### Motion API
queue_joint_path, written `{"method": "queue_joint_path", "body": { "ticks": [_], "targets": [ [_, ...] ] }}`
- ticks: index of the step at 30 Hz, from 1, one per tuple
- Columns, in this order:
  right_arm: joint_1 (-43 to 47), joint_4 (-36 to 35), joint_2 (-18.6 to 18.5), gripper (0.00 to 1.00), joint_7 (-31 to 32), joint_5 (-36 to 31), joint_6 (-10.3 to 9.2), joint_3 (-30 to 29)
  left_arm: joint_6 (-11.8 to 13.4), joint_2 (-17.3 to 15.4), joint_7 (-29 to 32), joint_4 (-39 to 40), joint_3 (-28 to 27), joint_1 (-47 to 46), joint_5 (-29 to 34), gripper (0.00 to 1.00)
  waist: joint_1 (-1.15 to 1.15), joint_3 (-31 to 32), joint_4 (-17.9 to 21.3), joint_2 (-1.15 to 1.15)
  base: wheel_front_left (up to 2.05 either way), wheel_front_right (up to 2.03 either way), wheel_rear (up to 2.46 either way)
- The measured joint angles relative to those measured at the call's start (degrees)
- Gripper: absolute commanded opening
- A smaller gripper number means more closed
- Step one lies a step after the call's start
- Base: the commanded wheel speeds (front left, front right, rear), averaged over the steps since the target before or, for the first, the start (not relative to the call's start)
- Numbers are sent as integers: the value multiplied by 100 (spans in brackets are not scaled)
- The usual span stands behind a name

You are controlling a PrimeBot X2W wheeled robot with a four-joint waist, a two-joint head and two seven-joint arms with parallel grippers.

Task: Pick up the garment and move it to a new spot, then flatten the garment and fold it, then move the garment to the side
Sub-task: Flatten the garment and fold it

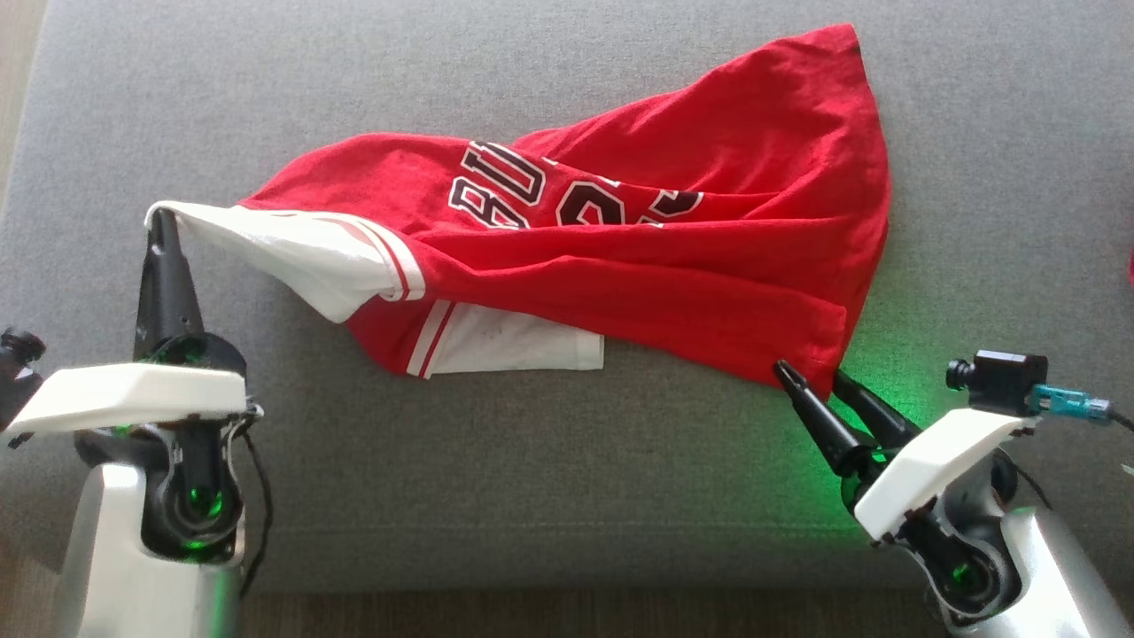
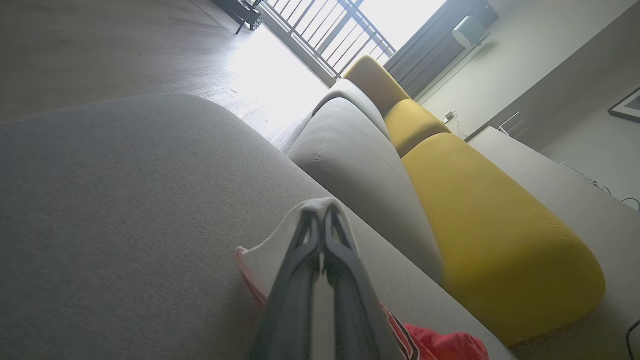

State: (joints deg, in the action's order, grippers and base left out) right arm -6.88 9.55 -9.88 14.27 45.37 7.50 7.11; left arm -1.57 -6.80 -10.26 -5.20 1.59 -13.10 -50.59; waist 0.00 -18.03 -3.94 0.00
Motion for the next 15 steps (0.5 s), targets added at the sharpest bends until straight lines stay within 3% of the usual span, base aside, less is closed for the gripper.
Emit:
{"method": "queue_joint_path", "body": {
  "ticks": [15],
  "targets": [
    [2,-400,3,97,-67,66,0,276,2,16,-51,2,4,0,-1,0,0,-45,13,0,0,0,0]
  ]
}}
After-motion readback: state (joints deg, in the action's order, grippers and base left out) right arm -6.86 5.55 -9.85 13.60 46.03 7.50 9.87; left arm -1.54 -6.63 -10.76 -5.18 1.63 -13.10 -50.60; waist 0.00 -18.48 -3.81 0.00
